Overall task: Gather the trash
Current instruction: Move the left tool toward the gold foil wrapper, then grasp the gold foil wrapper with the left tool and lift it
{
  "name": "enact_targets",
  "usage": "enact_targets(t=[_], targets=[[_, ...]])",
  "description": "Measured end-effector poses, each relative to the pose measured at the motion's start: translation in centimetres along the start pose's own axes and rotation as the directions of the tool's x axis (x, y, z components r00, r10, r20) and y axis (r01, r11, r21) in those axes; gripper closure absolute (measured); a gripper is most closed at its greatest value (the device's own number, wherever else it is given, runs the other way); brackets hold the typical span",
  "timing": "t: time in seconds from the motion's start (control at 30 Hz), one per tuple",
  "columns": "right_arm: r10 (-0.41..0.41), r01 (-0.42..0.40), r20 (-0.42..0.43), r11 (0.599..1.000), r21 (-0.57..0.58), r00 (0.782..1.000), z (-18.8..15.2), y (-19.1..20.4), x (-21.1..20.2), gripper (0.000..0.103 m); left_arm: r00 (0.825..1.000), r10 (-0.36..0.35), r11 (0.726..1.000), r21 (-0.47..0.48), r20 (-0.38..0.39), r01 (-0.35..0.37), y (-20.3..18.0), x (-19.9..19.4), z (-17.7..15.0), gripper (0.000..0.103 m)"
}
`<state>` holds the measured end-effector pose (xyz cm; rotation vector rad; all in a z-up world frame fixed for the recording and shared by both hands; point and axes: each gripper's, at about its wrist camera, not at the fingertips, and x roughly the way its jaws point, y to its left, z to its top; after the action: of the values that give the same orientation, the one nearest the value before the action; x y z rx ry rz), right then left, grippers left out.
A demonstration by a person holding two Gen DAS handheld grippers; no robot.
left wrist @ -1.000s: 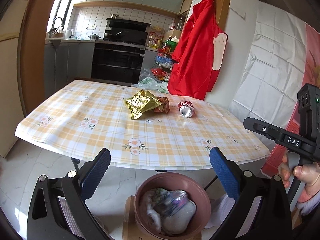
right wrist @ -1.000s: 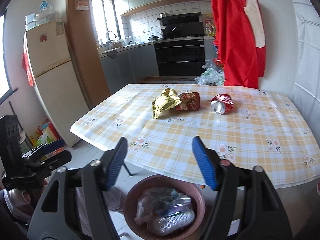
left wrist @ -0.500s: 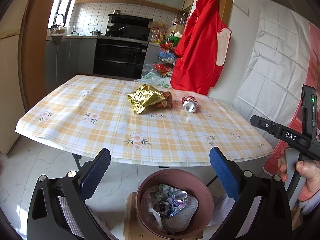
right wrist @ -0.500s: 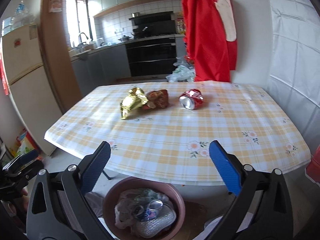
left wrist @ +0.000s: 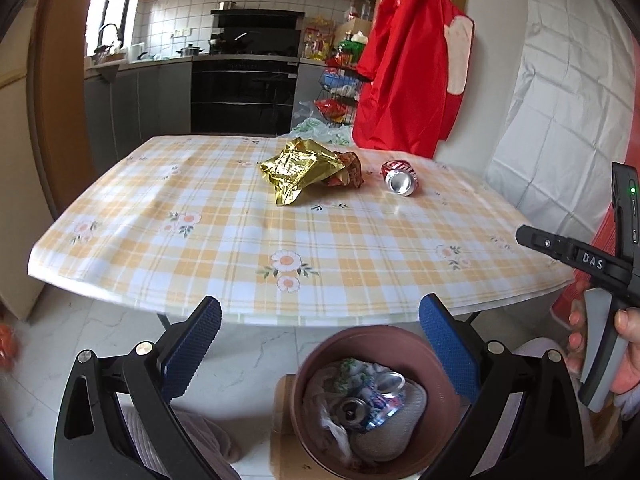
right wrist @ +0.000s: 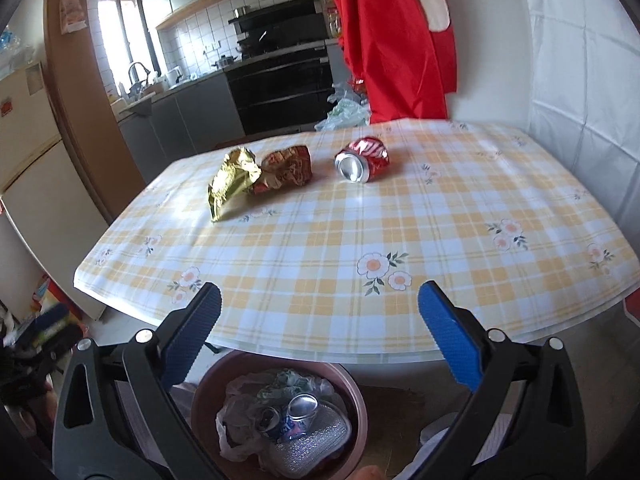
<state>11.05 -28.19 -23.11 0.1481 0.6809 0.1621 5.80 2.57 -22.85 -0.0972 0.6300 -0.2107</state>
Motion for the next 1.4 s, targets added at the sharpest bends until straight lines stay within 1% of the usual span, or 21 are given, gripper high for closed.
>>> enact_targets(t=[0.1,0.27,0.4,0.43,0.5,0.6,0.63,0.7,0.73,0.87,0.93,0.97,1.03,1.07,1.1,1.13,1.17,1.2,1.27,1.3,1.4], targets=[[0.016,-0.015,-0.017,1.0,0.024,1.0,0.1,-1.0,1.3,0.006,1.0,0.011,0.998,0.061,-0.003,-0.011,-0.2,2.1,1.8,0.006],[0.032,-0.03,-0.025,0.997,0.067,0.999,1.0,-3.2,3.2,0.006,0.999,0.038,0.99,0.132,0.011,-0.039,0.0,5.7,5.2,0.006],[0.052,-0.049,-0.034,0.995,0.082,0.998,1.8,-4.7,4.9,0.006,0.998,0.063,0.967,0.248,0.012,-0.064,-1.0,10.2,7.4,0.006],[0.052,-0.049,-0.041,0.996,0.071,0.998,2.0,-5.0,5.5,0.006,0.997,0.079,0.956,0.284,0.009,-0.078,-1.3,12.1,7.9,0.006],[0.045,-0.043,-0.053,0.998,0.051,0.998,2.3,-5.2,6.3,0.006,0.996,0.094,0.943,0.319,0.0,-0.089,-1.6,14.7,8.5,0.006],[0.091,-0.088,-0.105,0.996,0.032,0.99,2.5,-5.7,8.1,0.006,0.992,0.118,0.929,0.356,-0.04,-0.097,-1.5,19.6,9.6,0.006],[0.084,-0.081,-0.108,0.996,0.027,0.991,2.5,-5.8,8.3,0.006,0.991,0.128,0.931,0.35,-0.048,-0.104,-1.1,21.1,10.1,0.006],[0.022,-0.022,-0.115,1.0,-0.001,0.993,2.6,-6.0,9.1,0.006,0.989,0.136,0.933,0.344,-0.056,-0.109,-0.4,23.4,11.0,0.006],[0.003,-0.004,-0.129,1.0,-0.009,0.992,2.6,-6.2,9.7,0.006,0.986,0.154,0.927,0.355,-0.057,-0.124,-0.2,24.7,11.4,0.006],[0.01,-0.005,-0.142,0.999,0.038,0.99,2.9,-7.6,10.9,0.006,0.978,0.201,0.894,0.42,-0.058,-0.158,-0.1,28.6,12.3,0.008],[-0.004,0.01,-0.139,0.999,0.046,0.99,3.1,-8.1,11.2,0.006,0.971,0.228,0.874,0.455,-0.068,-0.173,-0.1,30.1,12.2,0.009],[-0.007,0.013,-0.138,0.999,0.046,0.99,3.3,-8.2,11.5,0.006,0.968,0.242,0.865,0.468,-0.069,-0.183,-0.1,30.7,12.0,0.012],[-0.01,0.016,-0.14,0.999,0.043,0.99,3.5,-8.4,11.8,0.006,0.968,0.236,0.862,0.479,-0.089,-0.166,0.1,31.5,11.8,0.03],[-0.017,0.023,-0.143,0.999,0.04,0.99,3.6,-8.4,12.0,0.006,0.968,0.231,0.865,0.477,-0.101,-0.156,0.3,31.6,11.7,0.054],[-0.022,0.028,-0.144,0.999,0.037,0.989,3.7,-8.5,12.1,0.006,0.965,0.246,0.865,0.471,-0.096,-0.174,0.5,31.5,11.6,0.074],[-0.026,0.031,-0.143,0.999,0.033,0.989,3.8,-8.4,12.3,0.006,0.966,0.243,0.875,0.45,-0.088,-0.179,1.0,31.0,11.5,0.074],[-0.028,0.033,-0.144,0.999,0.031,0.989,3.9,-8.4,12.4,0.006,0.971,0.225,0.886,0.433,-0.087,-0.166,1.3,30.6,11.4,0.078],[-0.03,0.034,-0.145,0.999,0.028,0.989,4.0,-8.3,12.5,0.006,0.975,0.205,0.898,0.414,-0.085,-0.152,1.7,29.9,11.3,0.088],[-0.029,0.033,-0.146,0.999,0.024,0.989,4.3,-8.2,12.8,0.006,0.979,0.187,0.913,0.382,-0.083,-0.142,2.7,28.6,10.8,0.093],[-0.029,0.032,-0.147,0.999,0.02,0.989,4.4,-8.2,12.9,0.006,0.983,0.166,0.928,0.351,-0.083,-0.127,3.4,27.6,10.6,0.093],[-0.029,0.029,-0.148,1.0,-0.005,0.989,5.3,-7.9,13.6,0.006,0.987,0.139,0.948,0.298,-0.081,-0.109,4.5,25.5,10.2,0.093]])
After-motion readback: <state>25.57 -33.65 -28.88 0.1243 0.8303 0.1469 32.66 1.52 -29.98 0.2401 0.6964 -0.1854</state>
